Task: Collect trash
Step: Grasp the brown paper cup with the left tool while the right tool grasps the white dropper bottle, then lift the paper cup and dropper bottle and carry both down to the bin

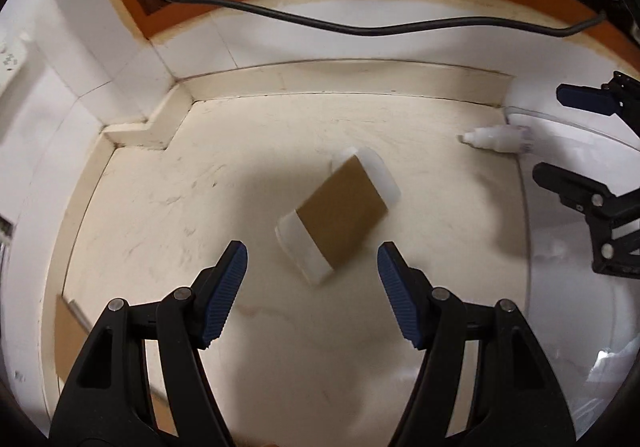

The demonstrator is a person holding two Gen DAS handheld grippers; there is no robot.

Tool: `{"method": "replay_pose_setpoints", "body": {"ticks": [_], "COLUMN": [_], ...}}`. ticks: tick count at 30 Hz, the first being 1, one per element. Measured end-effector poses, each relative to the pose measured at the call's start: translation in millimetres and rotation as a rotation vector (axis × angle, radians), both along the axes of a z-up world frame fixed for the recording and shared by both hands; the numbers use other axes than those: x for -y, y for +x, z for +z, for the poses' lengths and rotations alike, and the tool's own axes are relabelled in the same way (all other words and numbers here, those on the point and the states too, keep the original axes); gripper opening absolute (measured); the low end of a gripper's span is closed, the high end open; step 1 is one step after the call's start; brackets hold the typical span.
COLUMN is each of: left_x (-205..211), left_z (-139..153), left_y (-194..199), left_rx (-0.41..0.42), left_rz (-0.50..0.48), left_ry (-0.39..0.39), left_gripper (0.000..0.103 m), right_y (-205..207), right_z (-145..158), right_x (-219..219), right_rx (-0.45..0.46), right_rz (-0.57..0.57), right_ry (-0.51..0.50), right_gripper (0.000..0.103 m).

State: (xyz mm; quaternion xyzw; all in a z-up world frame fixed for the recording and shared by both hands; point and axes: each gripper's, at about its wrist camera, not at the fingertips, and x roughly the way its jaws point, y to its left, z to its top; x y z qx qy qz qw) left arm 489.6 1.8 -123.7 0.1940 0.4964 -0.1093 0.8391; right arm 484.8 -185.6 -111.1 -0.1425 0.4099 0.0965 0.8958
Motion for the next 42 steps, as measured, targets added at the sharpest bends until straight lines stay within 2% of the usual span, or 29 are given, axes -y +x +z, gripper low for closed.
{"method": "replay_pose_setpoints", "body": {"ticks": [4,7,10,12,13,14,15,19,22,24,25,26,36,42], "left_x": [0.0,1.7,2.5,2.0,1.0,-0.8,-3.1,-12.7,-14.9,-15.9,-15.6,-14.3,-15.0,-9.0], "left_z": [-21.3,-31.4,-41.6,-44.9,-46.2,-47.2,-48.8,-54.3,-56.3,-56.9,-56.1,-55.1,-51.5,-29.9], "left_y": [20.6,27.7,36.4,41.9,45.6,49.4,52.7,66.6,71.0,71.7,70.6,67.7,41.8,1.6], "left_rx": [-0.02,-0.038,-0.062,-0.062,-0.069,-0.087,-0.109,-0.16,-0.168,-0.167,-0.162,-0.154,-0.198,-0.183], "left_rz": [-0.031,-0.047,-0.053,-0.05,-0.048,-0.045,-0.038,0.006,0.022,0.021,0.018,0.021,0.041,0.044], "left_ry": [0.006,0.003,0.001,0.004,-0.004,-0.024,-0.049,-0.124,-0.148,-0.175,-0.188,-0.186,-0.295,-0.298], "left_gripper": [0.065,0.065,0.065,0.065,0.065,0.065,0.065,0.065,0.065,0.054,0.04,0.02,0.015,0.015], "right_y": [27.7,44.5,55.4,60.5,61.2,62.1,62.1,59.8,56.7,54.2,51.4,49.2,1.2,-57.2], "right_z": [-24.9,-38.4,-50.0,-55.7,-56.5,-57.3,-57.9,-58.4,-58.1,-58.6,-58.6,-58.7,-54.6,-39.8], "right_x": [4.4,8.6,11.9,15.0,15.7,16.2,16.0,10.6,6.7,4.8,2.7,1.3,0.0,5.9], "right_rx": [-0.033,-0.071,-0.115,-0.141,-0.145,-0.15,-0.154,-0.159,-0.166,-0.167,-0.167,-0.167,-0.185,-0.167], "right_rz": [-0.024,-0.033,-0.04,-0.041,-0.043,-0.041,-0.042,-0.045,-0.045,-0.05,-0.05,-0.05,-0.082,-0.095], "right_ry": [-0.009,0.006,0.031,0.067,0.08,0.092,0.094,0.091,0.109,0.115,0.122,0.131,0.253,0.344], "right_gripper": [0.075,0.065,0.052,0.038,0.035,0.026,0.024,0.024,0.024,0.024,0.024,0.024,0.024,0.024]}}
